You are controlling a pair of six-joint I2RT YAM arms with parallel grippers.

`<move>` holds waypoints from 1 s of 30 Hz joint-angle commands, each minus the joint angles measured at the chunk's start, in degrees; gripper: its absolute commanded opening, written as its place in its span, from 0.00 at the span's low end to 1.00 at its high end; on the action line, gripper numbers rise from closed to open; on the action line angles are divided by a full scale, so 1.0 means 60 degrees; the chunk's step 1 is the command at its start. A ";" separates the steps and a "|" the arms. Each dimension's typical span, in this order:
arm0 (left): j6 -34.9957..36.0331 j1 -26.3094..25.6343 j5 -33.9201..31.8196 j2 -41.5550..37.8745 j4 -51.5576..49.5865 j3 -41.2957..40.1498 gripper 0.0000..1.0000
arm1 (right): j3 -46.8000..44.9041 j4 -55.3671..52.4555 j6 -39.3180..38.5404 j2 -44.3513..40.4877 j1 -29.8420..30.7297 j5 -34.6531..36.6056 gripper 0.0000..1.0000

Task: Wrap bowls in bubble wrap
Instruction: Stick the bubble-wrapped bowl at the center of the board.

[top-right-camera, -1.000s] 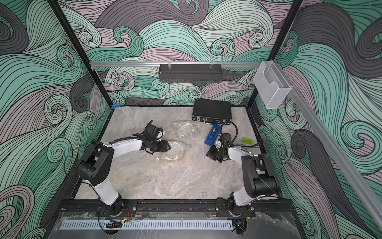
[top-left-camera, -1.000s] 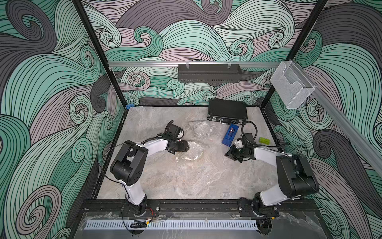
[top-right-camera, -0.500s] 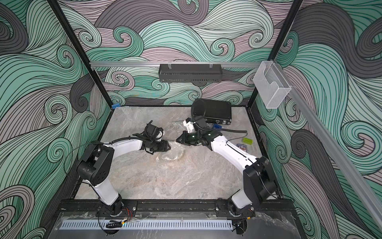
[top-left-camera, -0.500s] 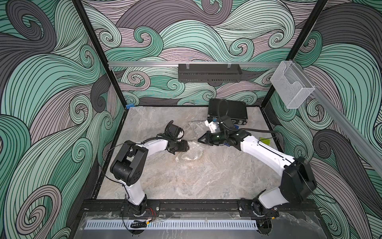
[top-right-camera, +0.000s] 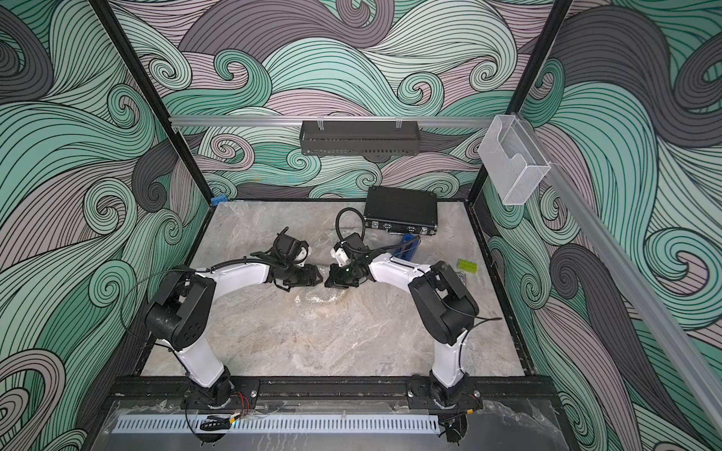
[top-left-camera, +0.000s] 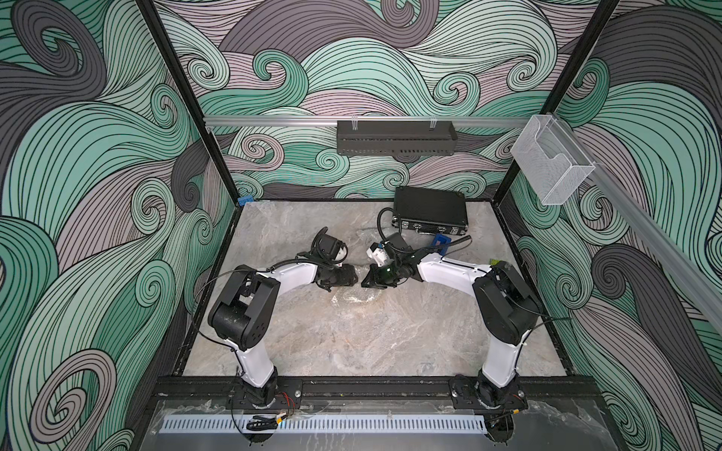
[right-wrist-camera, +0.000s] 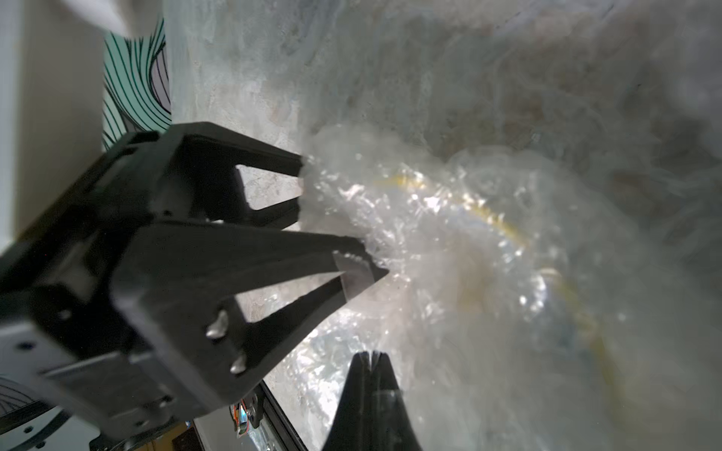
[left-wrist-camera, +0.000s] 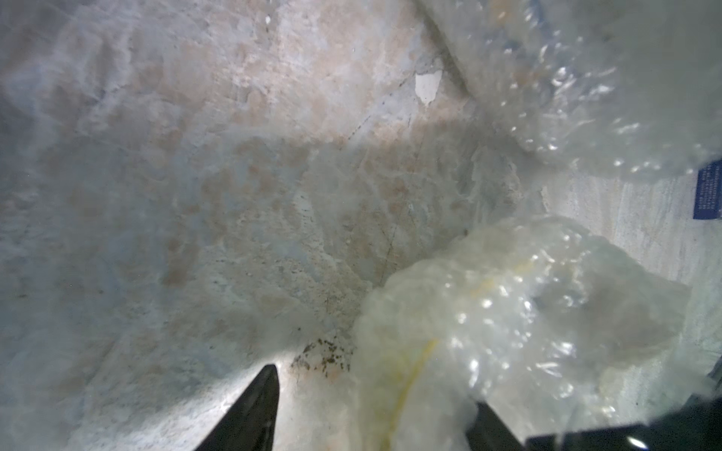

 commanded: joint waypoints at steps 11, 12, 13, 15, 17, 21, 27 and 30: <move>-0.0018 0.0012 -0.0066 -0.0198 -0.0271 0.0013 0.62 | 0.0333 0.0311 -0.0301 0.0974 -0.0015 0.0363 0.00; -0.0013 0.0012 -0.0083 -0.0211 -0.0291 0.0005 0.62 | 0.0317 0.0368 -0.0268 0.0988 -0.0030 0.0380 0.00; -0.0015 0.0012 -0.0098 -0.0226 -0.0279 -0.0015 0.62 | 0.0311 0.0395 -0.0263 0.1005 -0.0026 0.0382 0.00; -0.0011 0.0003 -0.0161 -0.0247 -0.0264 -0.0042 0.62 | 0.0340 0.0411 -0.0262 0.1045 -0.0038 0.0394 0.00; -0.0008 0.0012 -0.0185 -0.0245 -0.0322 -0.0046 0.62 | 0.0384 0.0352 -0.0260 0.1132 -0.0082 0.0387 0.00; -0.0053 0.0016 -0.0254 -0.0407 -0.0364 -0.0137 0.62 | 0.0355 0.0474 -0.0098 0.1333 -0.0192 0.0286 0.00; -0.0300 0.0026 -0.0821 -0.1174 -0.0787 -0.0387 0.65 | 0.0384 0.0579 -0.0055 0.1393 -0.0214 0.0161 0.00; -0.0403 0.0041 -0.1013 -0.1560 -0.1153 -0.0473 0.66 | 0.0398 0.0605 -0.0021 0.1428 -0.0221 0.0106 0.00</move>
